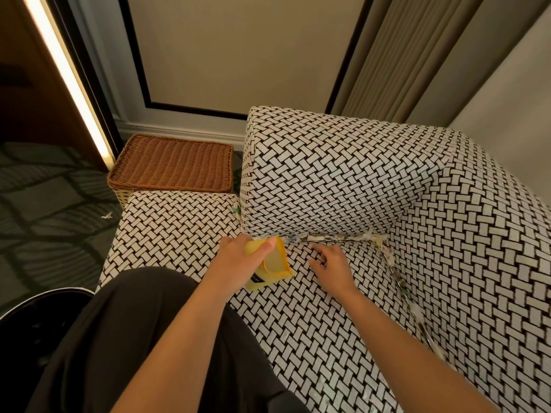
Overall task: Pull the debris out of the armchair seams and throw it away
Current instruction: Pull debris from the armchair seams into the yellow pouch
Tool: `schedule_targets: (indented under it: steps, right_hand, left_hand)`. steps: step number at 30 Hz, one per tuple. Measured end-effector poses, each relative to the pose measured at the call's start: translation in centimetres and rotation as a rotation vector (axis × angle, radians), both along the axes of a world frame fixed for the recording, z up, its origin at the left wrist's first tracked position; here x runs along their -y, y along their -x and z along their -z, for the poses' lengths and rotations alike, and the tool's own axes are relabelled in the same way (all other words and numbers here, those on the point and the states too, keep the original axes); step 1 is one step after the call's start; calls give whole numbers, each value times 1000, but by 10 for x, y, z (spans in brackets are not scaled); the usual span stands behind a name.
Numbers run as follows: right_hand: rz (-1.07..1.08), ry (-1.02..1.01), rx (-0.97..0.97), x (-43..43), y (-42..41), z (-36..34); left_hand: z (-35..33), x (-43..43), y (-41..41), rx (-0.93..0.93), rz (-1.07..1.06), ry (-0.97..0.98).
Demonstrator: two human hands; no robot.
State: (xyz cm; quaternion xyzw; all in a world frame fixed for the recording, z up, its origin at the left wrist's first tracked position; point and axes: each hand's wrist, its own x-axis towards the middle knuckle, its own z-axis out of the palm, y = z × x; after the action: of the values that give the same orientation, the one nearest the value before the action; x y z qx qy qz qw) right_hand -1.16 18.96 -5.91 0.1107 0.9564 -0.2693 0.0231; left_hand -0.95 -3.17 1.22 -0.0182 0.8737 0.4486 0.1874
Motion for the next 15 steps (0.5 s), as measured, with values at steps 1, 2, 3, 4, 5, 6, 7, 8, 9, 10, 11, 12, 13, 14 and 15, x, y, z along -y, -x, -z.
schedule_targets:
  steps: [1,2,3,4,5,6,7,8,9,10,11,12,13,14,15]
  right_hand:
    - [-12,-40,13,-2,4,-2]
    - [-19,-83,33,-3,8,-4]
    - [-17,-119,55,-3,13,-5]
    - [-10,-148,77,-4,17,-6]
    - [-6,-173,97,-5,22,-8]
    - [-8,-196,120,-7,26,-9]
    - [-11,-209,150,-9,30,-10]
    - [-12,-208,178,-10,34,-12]
    - [-13,-195,201,-12,37,-13]
    - [-18,-177,214,-13,39,-15]
    - [-25,-159,220,-15,41,-15]
    - [-35,-146,223,-15,42,-16]
    - [-45,-146,231,-15,43,-17]
    - [-58,-160,247,-14,45,-17]
    - [-67,-184,272,-14,46,-18]
  left_hand:
    - [0,0,1,0,-1,2]
    - [1,0,1,1,-3,2]
    - [1,0,1,3,-3,2]
    - [1,0,1,6,-4,4]
    - [1,0,1,8,-5,5]
    - [0,0,1,7,-5,5]
    - [-1,0,1,5,-5,6]
    - [-1,0,1,5,-6,6]
    - [-1,0,1,8,-8,5]
    - [-1,0,1,13,-10,4]
    - [-1,-1,2,16,-11,4]
    - [-1,-1,2,17,-12,4]
    - [-1,-1,2,18,-14,3]
    - [-1,-1,2,18,-15,4]
    - [-1,-1,2,17,-15,6]
